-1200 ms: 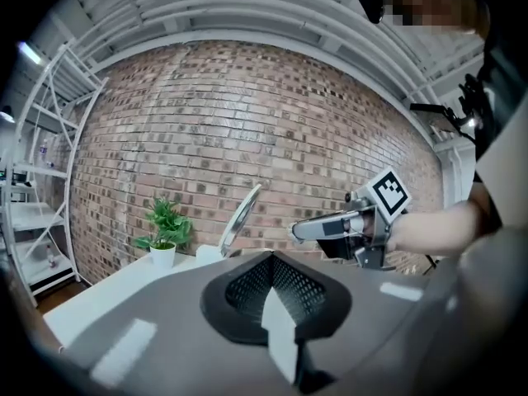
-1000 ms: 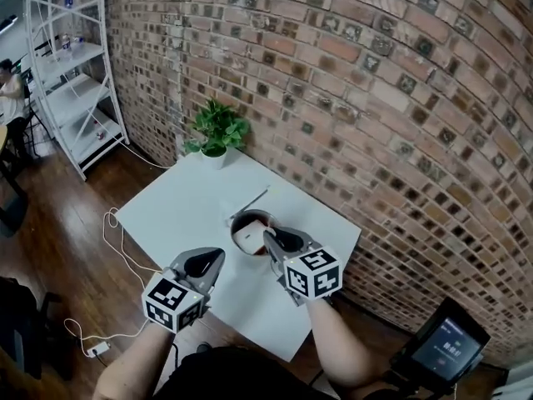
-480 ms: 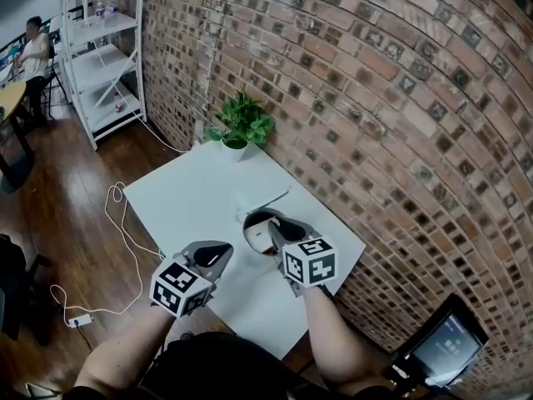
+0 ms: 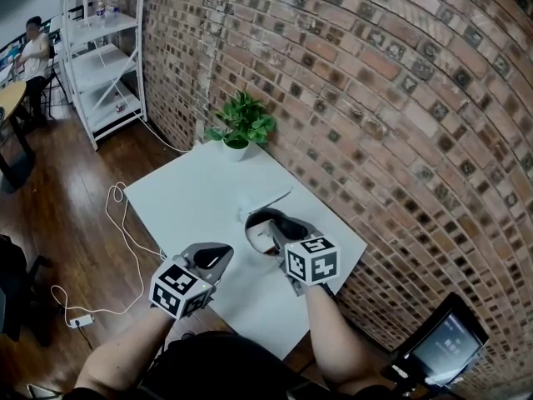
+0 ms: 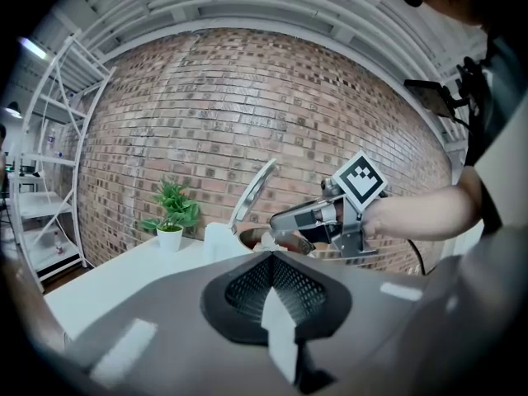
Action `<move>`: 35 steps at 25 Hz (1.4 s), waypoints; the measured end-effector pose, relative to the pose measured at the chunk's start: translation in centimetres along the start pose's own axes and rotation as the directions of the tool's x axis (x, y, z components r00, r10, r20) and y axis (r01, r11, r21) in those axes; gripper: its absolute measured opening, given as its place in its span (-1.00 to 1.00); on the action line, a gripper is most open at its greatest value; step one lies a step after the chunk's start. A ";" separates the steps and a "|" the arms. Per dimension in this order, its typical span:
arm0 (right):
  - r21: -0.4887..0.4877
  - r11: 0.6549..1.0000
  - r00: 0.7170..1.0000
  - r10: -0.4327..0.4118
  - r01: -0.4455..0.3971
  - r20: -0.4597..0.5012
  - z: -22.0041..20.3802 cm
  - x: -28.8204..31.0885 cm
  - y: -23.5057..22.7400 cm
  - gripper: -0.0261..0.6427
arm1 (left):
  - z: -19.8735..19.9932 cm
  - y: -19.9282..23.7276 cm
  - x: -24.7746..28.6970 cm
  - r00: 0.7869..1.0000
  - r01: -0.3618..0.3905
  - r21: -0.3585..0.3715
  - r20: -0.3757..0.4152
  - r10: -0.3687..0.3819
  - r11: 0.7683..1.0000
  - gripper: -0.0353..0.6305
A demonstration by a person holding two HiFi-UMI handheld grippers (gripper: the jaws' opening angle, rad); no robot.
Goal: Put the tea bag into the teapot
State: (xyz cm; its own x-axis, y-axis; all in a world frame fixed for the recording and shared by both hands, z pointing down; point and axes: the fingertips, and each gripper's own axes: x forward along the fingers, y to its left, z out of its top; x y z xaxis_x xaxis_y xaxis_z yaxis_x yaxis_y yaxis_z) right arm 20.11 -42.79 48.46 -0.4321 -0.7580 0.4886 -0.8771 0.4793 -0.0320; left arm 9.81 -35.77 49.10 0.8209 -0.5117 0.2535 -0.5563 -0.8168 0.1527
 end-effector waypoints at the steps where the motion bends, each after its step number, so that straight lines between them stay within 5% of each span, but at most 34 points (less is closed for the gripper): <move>1: 0.003 1.000 1.000 -0.003 0.003 0.002 0.0 -0.1 -0.1 -0.66 | 0.0 0.0 0.0 1.000 0.001 0.001 0.000 -0.001 1.000 -0.88; 8: 0.013 1.000 0.998 -0.014 0.014 0.062 1.4 -2.5 0.9 -0.66 | 0.9 0.5 -0.9 0.999 0.007 -0.008 0.033 -0.007 1.000 -0.88; 12: 0.055 0.998 0.996 0.030 -0.035 0.087 1.7 -4.6 2.2 -0.66 | 1.5 -1.2 -1.9 0.997 0.067 0.047 0.046 -0.069 0.997 -0.88; 18: 0.006 1.000 0.991 -0.008 0.007 0.132 0.7 -8.7 3.1 -0.66 | 1.9 -1.7 -2.9 0.998 0.018 -0.013 0.054 -0.017 1.000 -0.88; 23: 0.049 0.998 0.981 -0.041 0.032 0.187 0.3 -11.7 3.5 -0.92 | 4.6 -3.2 -4.3 0.992 0.032 0.024 0.117 -0.034 0.999 -0.88; 30: 0.041 0.999 0.974 -0.020 0.011 0.226 0.2 -14.5 4.9 -0.92 | 5.6 -5.0 -5.9 0.990 0.040 0.078 0.136 -0.050 0.996 -0.88; 35: 0.027 1.000 0.974 -0.018 0.013 0.227 -0.2 -15.0 5.2 -0.92 | 5.2 -5.7 -6.6 0.990 0.032 0.044 0.137 -0.038 0.999 -0.88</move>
State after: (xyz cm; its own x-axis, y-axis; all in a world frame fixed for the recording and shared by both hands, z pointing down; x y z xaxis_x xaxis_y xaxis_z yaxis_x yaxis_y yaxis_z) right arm 22.02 -28.87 41.12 -0.4522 -0.8474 0.2784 -0.8878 0.4576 -0.0491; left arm 8.18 -29.09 41.62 0.8514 -0.5119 0.1147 -0.5233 -0.8439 0.1186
